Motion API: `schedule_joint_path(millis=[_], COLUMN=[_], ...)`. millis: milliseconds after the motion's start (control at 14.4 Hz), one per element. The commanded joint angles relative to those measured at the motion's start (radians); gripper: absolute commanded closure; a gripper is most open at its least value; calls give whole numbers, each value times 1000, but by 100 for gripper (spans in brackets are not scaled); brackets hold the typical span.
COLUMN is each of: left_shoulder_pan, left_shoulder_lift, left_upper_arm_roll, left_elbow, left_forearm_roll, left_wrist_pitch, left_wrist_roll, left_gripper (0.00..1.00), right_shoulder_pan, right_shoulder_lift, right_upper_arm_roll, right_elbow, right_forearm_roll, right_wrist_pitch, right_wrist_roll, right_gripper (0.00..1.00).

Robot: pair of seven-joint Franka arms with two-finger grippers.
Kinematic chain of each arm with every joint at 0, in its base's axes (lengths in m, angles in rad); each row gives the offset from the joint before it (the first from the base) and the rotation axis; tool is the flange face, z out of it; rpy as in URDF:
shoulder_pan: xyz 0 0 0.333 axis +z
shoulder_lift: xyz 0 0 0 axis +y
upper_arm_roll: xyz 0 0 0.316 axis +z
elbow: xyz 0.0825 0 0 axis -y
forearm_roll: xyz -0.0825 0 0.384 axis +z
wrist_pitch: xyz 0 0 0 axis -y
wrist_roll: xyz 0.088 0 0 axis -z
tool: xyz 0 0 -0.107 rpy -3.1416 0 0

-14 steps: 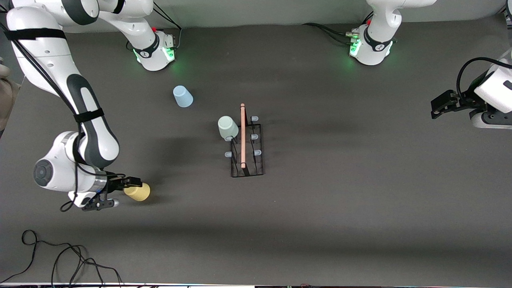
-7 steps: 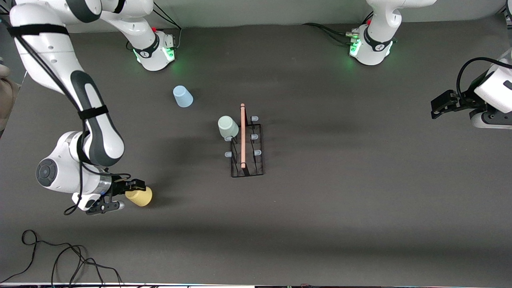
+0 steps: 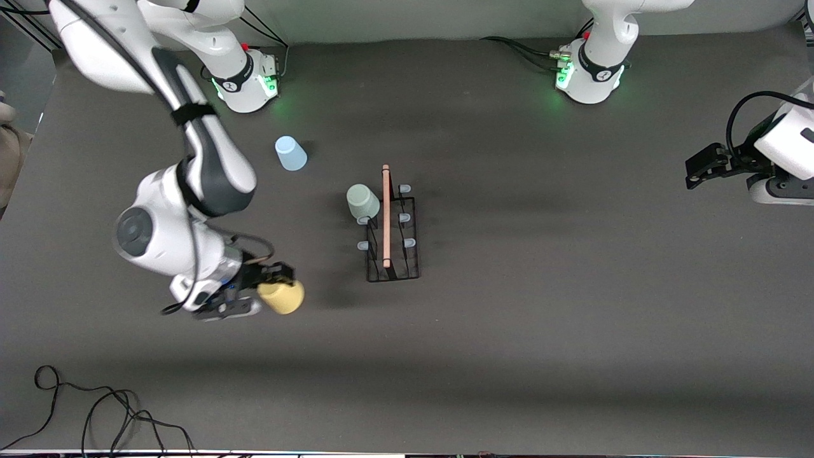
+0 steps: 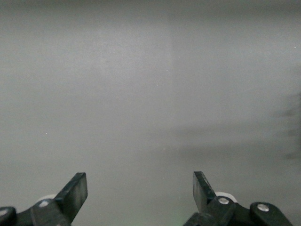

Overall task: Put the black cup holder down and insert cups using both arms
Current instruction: 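Carry the yellow cup with the right gripper to the rack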

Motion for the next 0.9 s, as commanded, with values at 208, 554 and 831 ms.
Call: schedule_joint_path(millis=[208,554,831], left_shoulder_pan=[1,4,4], left_shoulder_lift=[10,12,12], left_upper_arm_roll=[2,-1,2], left_elbow=[23,23,23], left_forearm_roll=[14,14,14], left_wrist_pitch=[-24,-24,-24], left_wrist_roll=[12,12,12], left_gripper=[0,0,0], right_shoulder_pan=[68,131,131], right_shoulder_lift=[-29,-17,8], right_upper_arm_roll=[98,98,96], right_elbow=[-15,-29,-49], right_forearm_roll=[3,-38,-84], right_wrist_pitch=[-2,33,42], right_wrist_roll=[278,338,338], right_gripper=[53,53,53])
